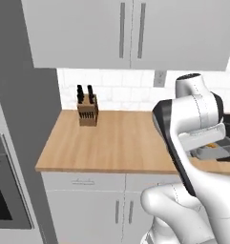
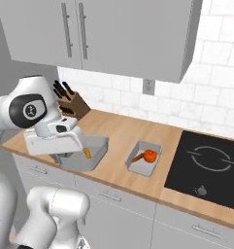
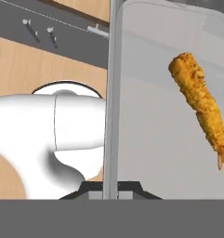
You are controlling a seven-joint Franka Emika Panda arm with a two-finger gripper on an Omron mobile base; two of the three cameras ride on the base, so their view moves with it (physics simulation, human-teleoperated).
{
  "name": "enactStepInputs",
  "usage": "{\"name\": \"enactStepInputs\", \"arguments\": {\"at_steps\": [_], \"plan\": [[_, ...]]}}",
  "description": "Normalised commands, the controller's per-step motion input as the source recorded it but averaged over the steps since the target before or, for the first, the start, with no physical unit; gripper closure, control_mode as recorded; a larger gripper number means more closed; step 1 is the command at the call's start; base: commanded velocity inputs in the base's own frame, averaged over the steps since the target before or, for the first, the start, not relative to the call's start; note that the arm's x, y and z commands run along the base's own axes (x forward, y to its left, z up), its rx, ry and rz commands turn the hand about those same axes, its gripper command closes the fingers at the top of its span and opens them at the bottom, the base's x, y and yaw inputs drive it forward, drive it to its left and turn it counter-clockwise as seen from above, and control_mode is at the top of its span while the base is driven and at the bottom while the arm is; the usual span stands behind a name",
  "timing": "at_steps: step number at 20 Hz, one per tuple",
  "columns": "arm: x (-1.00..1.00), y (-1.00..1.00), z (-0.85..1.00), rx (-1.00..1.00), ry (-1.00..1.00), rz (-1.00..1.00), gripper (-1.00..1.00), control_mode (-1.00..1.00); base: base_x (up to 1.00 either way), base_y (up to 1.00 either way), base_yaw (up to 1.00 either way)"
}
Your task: Take the meat container that has the shrimp and place it on the second highest rack of the freezer. Then take the vegetable container that has the squash and carrot and place it on the highest rack of the freezer.
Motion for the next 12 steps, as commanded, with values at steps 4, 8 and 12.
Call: {"name": "enactStepInputs", "arguments": {"at_steps": [4,8,12], "plan": [[0.0,0.0,0.0,0.0,0.0,0.0,1.0,1.0,-0.22,-0.1,0.35],[0.0,0.0,0.0,0.0,0.0,0.0,1.0,1.0,-0.13,-0.1,0.34],[0.0,0.0,0.0,0.0,0.0,0.0,1.0,1.0,-0.07,-0.09,0.33]]}}
